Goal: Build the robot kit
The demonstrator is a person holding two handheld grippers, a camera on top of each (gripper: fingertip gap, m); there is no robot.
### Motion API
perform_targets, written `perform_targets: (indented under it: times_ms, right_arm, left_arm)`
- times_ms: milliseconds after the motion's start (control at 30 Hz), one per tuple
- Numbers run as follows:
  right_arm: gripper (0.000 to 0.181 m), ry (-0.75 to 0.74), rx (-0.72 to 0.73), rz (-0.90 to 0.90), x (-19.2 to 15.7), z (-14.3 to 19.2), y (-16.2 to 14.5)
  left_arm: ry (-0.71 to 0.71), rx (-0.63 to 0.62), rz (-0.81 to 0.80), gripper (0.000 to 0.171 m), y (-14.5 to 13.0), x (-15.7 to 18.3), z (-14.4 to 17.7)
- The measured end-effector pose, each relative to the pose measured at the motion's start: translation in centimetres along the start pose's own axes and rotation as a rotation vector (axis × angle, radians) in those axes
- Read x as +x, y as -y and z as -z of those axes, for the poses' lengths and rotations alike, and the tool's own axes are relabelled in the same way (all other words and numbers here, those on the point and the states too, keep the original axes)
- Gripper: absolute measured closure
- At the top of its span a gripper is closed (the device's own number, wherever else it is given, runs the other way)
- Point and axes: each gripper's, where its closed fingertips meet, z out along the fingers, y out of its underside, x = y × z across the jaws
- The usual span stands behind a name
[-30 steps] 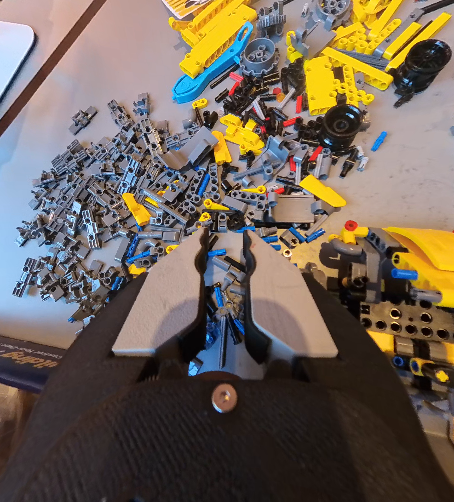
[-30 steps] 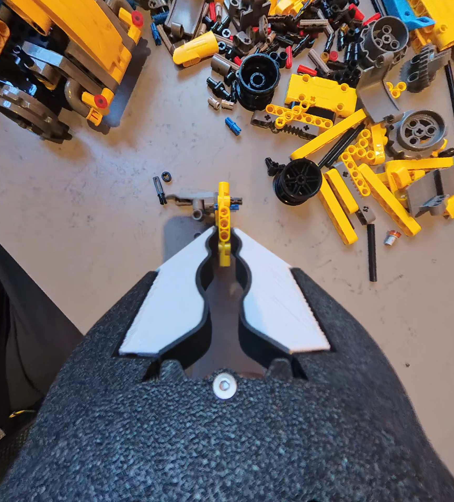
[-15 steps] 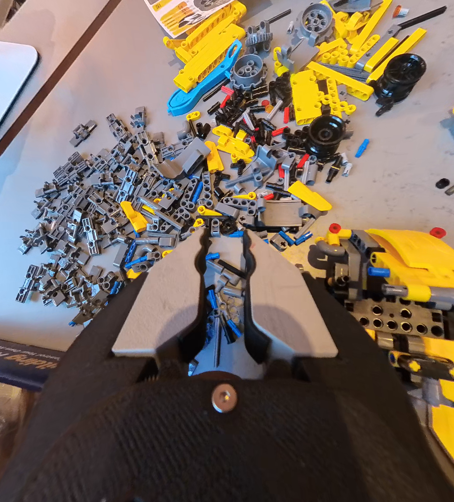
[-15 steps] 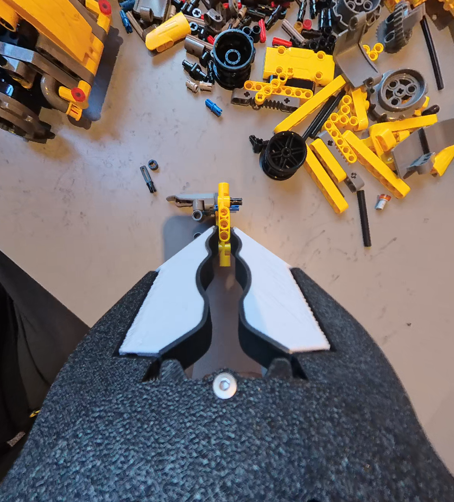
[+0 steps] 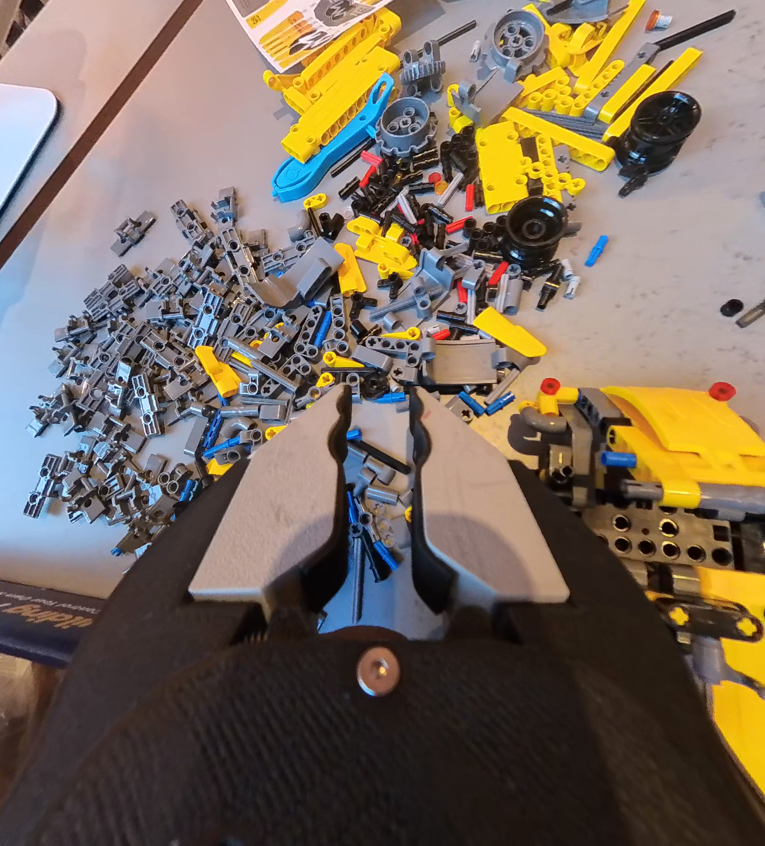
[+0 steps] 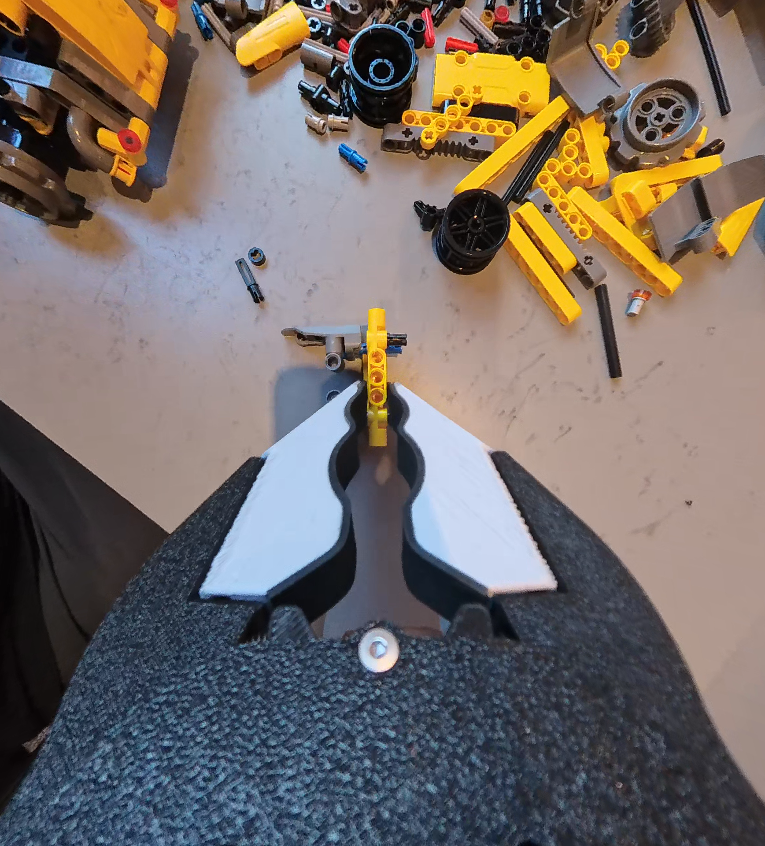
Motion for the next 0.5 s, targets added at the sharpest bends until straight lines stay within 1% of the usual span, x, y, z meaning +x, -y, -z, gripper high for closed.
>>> perform_targets:
  times_ms: [233,500]
  right_arm:
    - [0.17,-0.002,0.06,-0.008,0.09,0.57,0.97]
    - [0.166,0.012,0.028,-0.013,0.2,-0.13,0.56]
  left_arm:
    - [0.002,0.004,0.002,0.148,0.09,-0.04,0.08]
    - [0.005,0.012,0.007,0.148,0.22,-0.24,0.29]
